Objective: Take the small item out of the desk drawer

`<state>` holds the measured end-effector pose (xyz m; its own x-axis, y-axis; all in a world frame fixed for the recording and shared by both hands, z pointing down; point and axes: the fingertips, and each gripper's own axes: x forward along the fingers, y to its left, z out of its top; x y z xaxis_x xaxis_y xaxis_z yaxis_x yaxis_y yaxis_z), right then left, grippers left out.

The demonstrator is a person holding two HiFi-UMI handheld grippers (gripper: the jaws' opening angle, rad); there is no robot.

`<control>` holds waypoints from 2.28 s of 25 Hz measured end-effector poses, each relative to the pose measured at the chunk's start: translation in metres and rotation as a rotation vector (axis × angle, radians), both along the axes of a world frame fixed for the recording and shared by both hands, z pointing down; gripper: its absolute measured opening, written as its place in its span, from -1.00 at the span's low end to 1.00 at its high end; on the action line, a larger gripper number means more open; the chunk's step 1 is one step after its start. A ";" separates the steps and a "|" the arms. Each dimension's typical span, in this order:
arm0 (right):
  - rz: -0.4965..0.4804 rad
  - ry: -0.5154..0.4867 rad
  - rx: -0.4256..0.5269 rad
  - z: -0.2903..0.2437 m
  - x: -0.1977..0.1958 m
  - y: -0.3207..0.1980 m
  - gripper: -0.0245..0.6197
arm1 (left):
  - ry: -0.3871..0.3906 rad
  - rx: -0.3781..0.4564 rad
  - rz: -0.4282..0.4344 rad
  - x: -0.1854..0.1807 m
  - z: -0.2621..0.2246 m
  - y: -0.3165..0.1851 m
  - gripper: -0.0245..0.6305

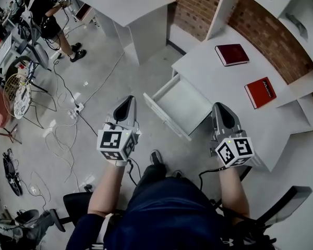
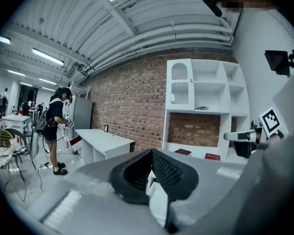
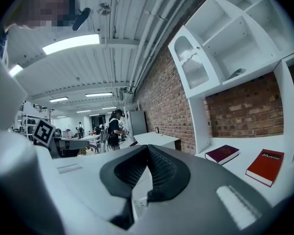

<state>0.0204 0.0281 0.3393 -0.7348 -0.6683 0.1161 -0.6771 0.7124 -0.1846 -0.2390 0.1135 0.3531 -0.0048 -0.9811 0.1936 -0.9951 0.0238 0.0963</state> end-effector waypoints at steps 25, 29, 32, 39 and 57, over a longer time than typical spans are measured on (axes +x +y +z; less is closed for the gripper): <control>0.085 0.022 -0.122 0.055 -0.021 -0.072 -0.91 | -0.013 -0.164 0.193 -0.010 0.087 -0.111 -0.92; 0.081 -0.002 -0.139 0.063 -0.012 -0.101 -0.91 | -0.039 -0.206 0.236 0.008 0.098 -0.140 -0.92; 0.084 -0.017 -0.153 0.068 -0.002 -0.121 -0.91 | -0.051 -0.249 0.272 0.023 0.113 -0.160 -0.92; 0.076 -0.034 -0.202 0.096 0.015 -0.160 -0.91 | -0.130 -0.390 0.373 0.058 0.170 -0.195 -0.92; 0.291 -0.030 -0.311 0.144 0.073 -0.177 -0.91 | -0.355 -0.687 0.898 0.141 0.305 -0.232 -0.81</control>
<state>0.0938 -0.1484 0.4835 -0.5270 -0.7847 0.3263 -0.8326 0.3998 -0.3833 -0.0983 -0.1188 0.6585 0.4729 -0.3517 0.8079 -0.6503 -0.7580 0.0507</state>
